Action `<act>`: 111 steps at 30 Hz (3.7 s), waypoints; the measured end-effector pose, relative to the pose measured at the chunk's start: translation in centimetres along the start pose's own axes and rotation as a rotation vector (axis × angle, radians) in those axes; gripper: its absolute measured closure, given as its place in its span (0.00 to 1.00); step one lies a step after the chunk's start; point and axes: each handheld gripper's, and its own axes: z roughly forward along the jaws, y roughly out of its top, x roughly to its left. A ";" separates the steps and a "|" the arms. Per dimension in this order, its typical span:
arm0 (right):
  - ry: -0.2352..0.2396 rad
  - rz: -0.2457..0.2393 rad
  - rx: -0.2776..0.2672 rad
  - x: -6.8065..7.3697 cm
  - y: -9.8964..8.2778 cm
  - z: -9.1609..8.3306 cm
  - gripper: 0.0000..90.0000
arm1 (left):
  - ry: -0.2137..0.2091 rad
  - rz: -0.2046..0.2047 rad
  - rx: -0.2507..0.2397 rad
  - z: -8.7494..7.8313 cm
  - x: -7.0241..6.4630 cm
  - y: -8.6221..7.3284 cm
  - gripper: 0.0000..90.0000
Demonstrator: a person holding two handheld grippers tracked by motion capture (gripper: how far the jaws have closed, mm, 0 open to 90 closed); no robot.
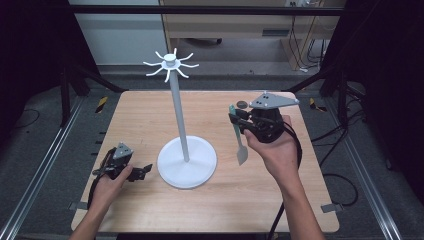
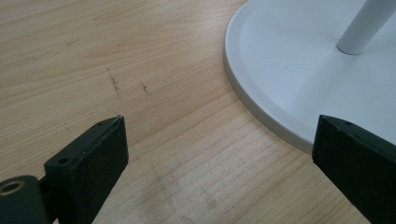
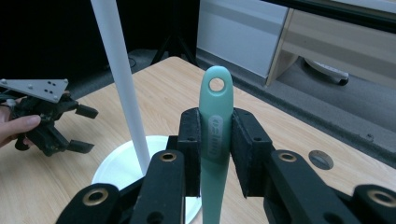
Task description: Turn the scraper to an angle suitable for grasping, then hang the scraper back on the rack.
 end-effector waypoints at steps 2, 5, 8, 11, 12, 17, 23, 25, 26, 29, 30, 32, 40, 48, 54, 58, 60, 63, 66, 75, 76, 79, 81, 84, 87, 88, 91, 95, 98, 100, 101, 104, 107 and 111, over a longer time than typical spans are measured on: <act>-0.001 -0.004 -0.005 0.1 0.3 -0.2 0.83 | -0.001 0.000 -0.001 0.0 0.0 0.0 0.04; -0.007 -0.007 -0.014 0.2 0.8 -0.5 0.83 | -0.004 0.003 -0.003 -0.1 0.0 0.0 0.04; -0.008 -0.007 -0.020 0.3 1.3 -0.8 0.83 | -0.006 -0.001 -0.004 -0.1 0.0 0.0 0.04; -0.006 -0.011 -0.028 0.4 1.7 -0.9 0.83 | -0.005 0.002 -0.002 0.0 0.0 0.1 0.04; -0.006 -0.007 -0.032 0.4 1.8 -1.0 0.83 | -0.004 0.007 0.000 0.1 0.0 0.1 0.04; 0.006 -0.002 -0.048 0.8 2.3 -1.0 0.83 | -0.004 0.003 -0.001 -0.1 -0.1 0.0 0.04; 0.022 -0.003 -0.071 1.6 3.1 -1.3 0.83 | -0.003 0.001 -0.005 0.0 -0.1 0.0 0.04; 0.024 -0.005 -0.081 1.9 3.5 -1.4 0.83 | -0.003 0.003 -0.004 0.0 -0.1 0.0 0.04; 0.024 -0.005 -0.081 1.9 3.5 -1.4 0.83 | -0.003 0.003 -0.004 0.0 -0.1 0.0 0.04; 0.039 -0.003 -0.100 2.4 4.1 -1.4 0.83 | -0.001 0.006 -0.006 0.0 -0.1 0.1 0.04; 0.039 -0.003 -0.100 2.4 4.1 -1.4 0.83 | 0.001 0.006 -0.008 0.0 -0.1 0.1 0.04; 0.042 -0.004 -0.108 2.7 4.4 -1.4 0.83 | 0.000 0.005 -0.009 0.0 -0.2 0.1 0.04; 0.063 -0.015 -0.127 3.9 5.9 -1.2 0.83 | -0.001 0.006 -0.007 0.0 -0.1 0.1 0.04; 0.084 -0.030 -0.137 4.8 7.1 -1.1 0.83 | -0.003 0.013 -0.001 0.0 -0.2 0.1 0.04; 0.094 -0.039 -0.146 5.4 7.9 -1.0 0.83 | -0.004 0.009 -0.002 0.1 -0.3 0.1 0.04; 0.102 -0.042 -0.153 5.7 8.5 -0.9 0.83 | -0.006 0.007 -0.002 0.1 -0.3 0.1 0.04; 0.104 -0.045 -0.156 5.9 8.8 -1.0 0.83 | -0.007 0.008 0.002 0.1 -0.3 0.1 0.04; 0.106 -0.048 -0.159 6.1 9.1 -1.0 0.83 | -0.007 0.010 0.002 0.1 -0.3 0.1 0.04; 0.109 -0.050 -0.155 6.2 9.3 -0.9 0.83 | -0.007 0.009 0.004 0.1 -0.3 0.1 0.04; 0.112 -0.065 -0.147 6.5 9.9 -0.7 0.83 | -0.011 0.009 0.006 0.2 -0.4 0.1 0.04; 0.110 -0.065 -0.145 6.6 9.9 -0.6 0.83 | -0.011 0.009 0.007 0.2 -0.4 0.1 0.04; 0.110 -0.064 -0.143 6.6 10.0 -0.5 0.83 | -0.014 0.011 0.008 0.2 -0.4 0.1 0.04; 0.110 -0.065 -0.140 6.7 10.1 -0.4 0.83 | -0.018 0.010 0.011 0.2 -0.4 0.1 0.04; 0.110 -0.066 -0.136 6.7 10.2 -0.3 0.83 | -0.018 0.010 0.010 0.2 -0.4 0.1 0.04; 0.109 -0.066 -0.132 6.7 10.4 -0.1 0.83 | -0.018 0.011 0.011 0.2 -0.4 0.1 0.04; 0.108 -0.066 -0.131 6.6 10.4 -0.1 0.83 | -0.019 0.011 0.011 0.2 -0.4 0.1 0.04; 0.109 -0.064 -0.128 6.6 10.4 0.0 0.83 | -0.018 0.016 0.012 0.2 -0.4 0.1 0.04; 0.108 -0.062 -0.128 6.6 10.5 0.2 0.83 | -0.018 0.014 0.011 0.2 -0.4 0.1 0.04; 0.110 -0.063 -0.126 6.6 10.7 0.5 0.83 | -0.018 0.014 0.010 0.2 -0.4 0.1 0.04; 0.108 -0.062 -0.124 6.7 10.8 0.7 0.82 | -0.018 0.016 0.012 0.2 -0.4 0.1 0.04; 0.109 -0.061 -0.123 6.7 10.8 0.7 0.82 | -0.018 0.016 0.012 0.2 -0.4 0.1 0.04; 0.110 -0.061 -0.121 6.8 10.8 0.9 0.82 | -0.018 0.013 0.010 0.2 -0.4 0.1 0.04; 0.111 -0.060 -0.122 6.8 10.8 1.1 0.82 | -0.019 0.012 0.010 0.2 -0.4 0.1 0.04; 0.114 -0.059 -0.120 7.0 10.8 1.4 0.82 | -0.019 0.013 0.010 0.2 -0.4 0.1 0.04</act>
